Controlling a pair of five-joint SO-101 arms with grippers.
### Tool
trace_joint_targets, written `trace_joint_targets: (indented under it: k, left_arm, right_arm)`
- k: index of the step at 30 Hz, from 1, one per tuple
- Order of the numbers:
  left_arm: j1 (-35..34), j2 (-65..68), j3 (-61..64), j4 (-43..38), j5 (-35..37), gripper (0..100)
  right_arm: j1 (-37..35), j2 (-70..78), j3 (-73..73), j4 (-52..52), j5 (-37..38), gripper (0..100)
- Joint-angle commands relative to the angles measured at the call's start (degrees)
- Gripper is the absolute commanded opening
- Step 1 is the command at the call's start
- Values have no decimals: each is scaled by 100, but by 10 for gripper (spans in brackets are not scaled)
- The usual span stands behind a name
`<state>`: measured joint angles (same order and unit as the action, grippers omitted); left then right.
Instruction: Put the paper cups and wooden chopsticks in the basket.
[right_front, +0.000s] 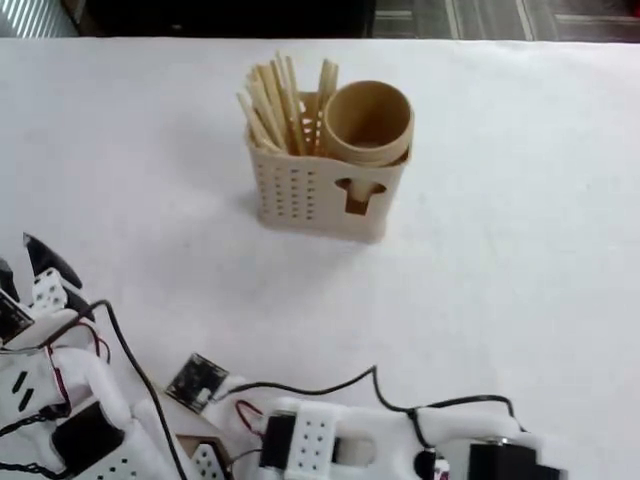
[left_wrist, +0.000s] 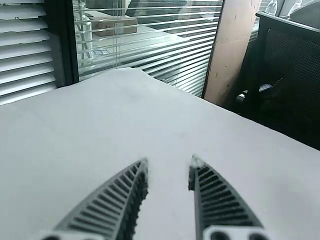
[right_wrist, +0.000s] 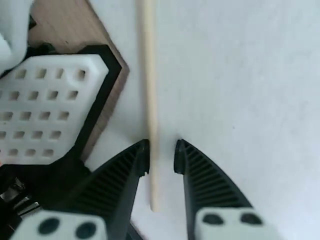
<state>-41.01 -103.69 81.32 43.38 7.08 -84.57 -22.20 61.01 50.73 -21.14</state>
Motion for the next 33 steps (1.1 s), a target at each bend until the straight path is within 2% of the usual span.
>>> trace_joint_targets:
  k: [1,4,11,17,23,26,33]
  left_arm:
    - [-40,-40,-44,-79,44,151]
    - [-40,-40,-44,-79,44,151]
    - [-40,-40,-44,-79,44,151]
    - [-40,-40,-44,-79,44,151]
    - [-40,-40,-35,-79,44,151]
    - [-40,-40,-35,-79,44,151]
    - [110,-40,-26,-70,35,151]
  right_arm:
    - [268,426,-316,295,-9,91]
    - [356,462,-360,330,0,12]
    - [655,462,-431,497,18,18]
    - [1446,453,-914,1297,686,18]
    - [1780,365,-941,1429,914,18]
    - [2088,-127,-941,1578,958,18]
    - [3292,-2158,-941,1833,1662,18]
